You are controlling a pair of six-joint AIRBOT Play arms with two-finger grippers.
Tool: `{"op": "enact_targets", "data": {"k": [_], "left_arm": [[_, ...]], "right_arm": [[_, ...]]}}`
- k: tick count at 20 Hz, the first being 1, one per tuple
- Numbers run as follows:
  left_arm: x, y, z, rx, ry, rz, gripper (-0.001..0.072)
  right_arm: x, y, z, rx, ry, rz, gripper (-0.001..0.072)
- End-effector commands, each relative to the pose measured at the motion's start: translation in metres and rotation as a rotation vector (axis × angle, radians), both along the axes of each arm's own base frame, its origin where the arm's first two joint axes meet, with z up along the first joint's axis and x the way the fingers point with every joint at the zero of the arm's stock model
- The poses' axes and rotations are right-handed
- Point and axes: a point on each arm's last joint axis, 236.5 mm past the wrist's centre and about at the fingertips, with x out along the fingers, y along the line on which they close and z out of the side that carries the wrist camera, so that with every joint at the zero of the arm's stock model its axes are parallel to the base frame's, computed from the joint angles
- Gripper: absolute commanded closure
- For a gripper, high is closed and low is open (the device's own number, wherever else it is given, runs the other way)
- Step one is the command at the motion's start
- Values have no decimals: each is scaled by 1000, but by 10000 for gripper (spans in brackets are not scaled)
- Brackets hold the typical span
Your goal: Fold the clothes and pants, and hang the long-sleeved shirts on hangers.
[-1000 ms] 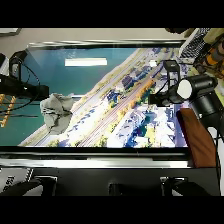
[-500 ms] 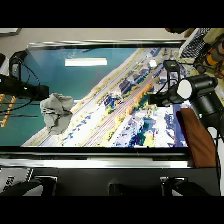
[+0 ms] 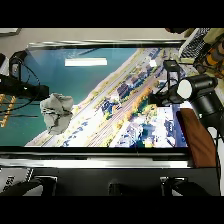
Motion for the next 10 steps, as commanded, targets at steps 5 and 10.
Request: {"op": "enact_targets", "data": {"k": [5,10], "left_arm": [[3,69,-9,157,25,225,-13],[30,93,-60,164,102,273,-13]], "right_arm": [[0,0,1,0,-1,0,672],[-1,0,0,0,2,0,672]]}}
